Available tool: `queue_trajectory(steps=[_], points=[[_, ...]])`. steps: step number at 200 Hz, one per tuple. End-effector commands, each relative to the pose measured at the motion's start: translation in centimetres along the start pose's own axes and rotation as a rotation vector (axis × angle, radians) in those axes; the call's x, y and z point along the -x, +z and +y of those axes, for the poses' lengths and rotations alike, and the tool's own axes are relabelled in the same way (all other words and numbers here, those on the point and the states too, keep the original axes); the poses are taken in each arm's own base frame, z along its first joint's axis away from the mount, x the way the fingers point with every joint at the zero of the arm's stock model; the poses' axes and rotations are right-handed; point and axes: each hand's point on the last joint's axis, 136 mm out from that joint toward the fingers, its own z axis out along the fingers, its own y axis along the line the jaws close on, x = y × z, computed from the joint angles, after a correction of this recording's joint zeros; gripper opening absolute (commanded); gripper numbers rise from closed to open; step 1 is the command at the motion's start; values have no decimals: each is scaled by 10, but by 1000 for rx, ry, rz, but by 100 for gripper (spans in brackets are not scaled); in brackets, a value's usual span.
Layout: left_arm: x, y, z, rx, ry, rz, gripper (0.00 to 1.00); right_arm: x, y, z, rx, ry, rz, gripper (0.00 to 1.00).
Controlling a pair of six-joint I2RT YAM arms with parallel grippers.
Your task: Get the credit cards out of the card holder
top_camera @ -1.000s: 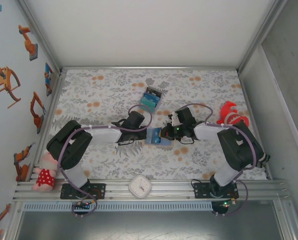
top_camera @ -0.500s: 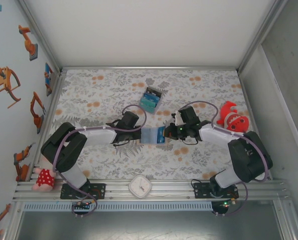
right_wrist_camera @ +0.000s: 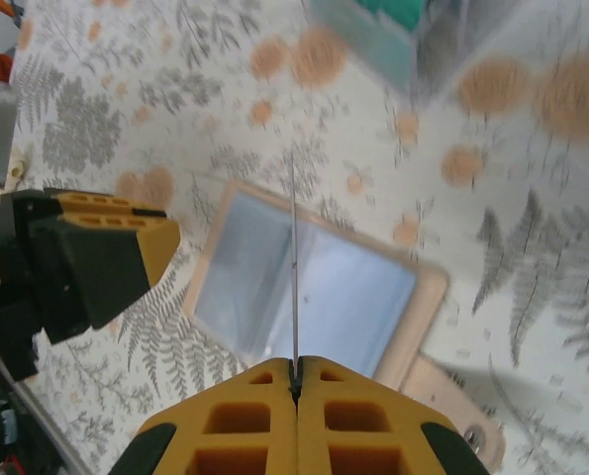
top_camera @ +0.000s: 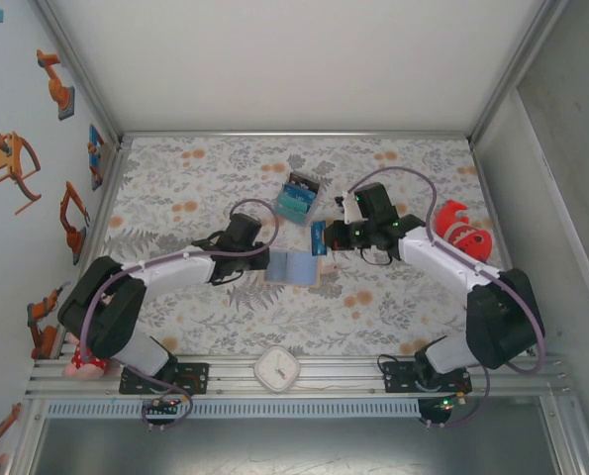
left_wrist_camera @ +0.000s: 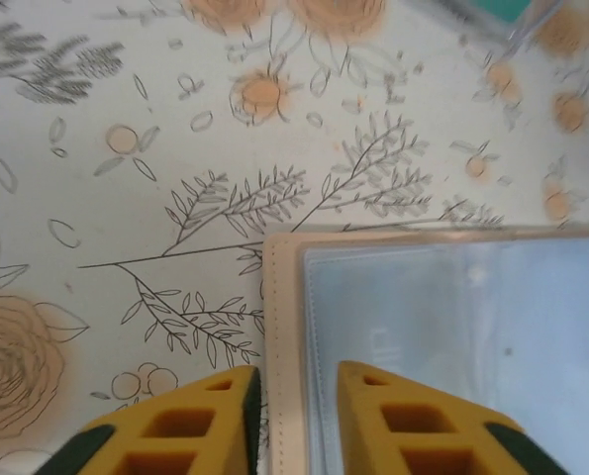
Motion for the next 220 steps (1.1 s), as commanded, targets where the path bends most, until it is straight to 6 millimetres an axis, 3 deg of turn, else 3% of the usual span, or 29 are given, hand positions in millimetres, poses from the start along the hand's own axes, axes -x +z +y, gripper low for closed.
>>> queue_trajectory(steps=[1, 26, 51, 89, 136, 220], points=[[8, -18, 8, 29, -3, -50, 35, 25, -11, -2, -79, -159, -20, 0], [17, -36, 15, 41, -37, -124, 46, 57, -12, 1, -127, -269, -48, 0], [23, -53, 22, 54, -56, -190, 68, 90, -7, 3, -170, -369, -81, 0], [24, -66, 32, 85, -67, -244, 100, 124, 17, 1, -192, -519, -66, 0], [24, -71, 37, 112, -53, -270, 97, 142, 48, -8, -204, -679, -4, 0], [26, -77, 44, 140, -51, -297, 97, 140, 87, -40, -257, -772, 129, 0]])
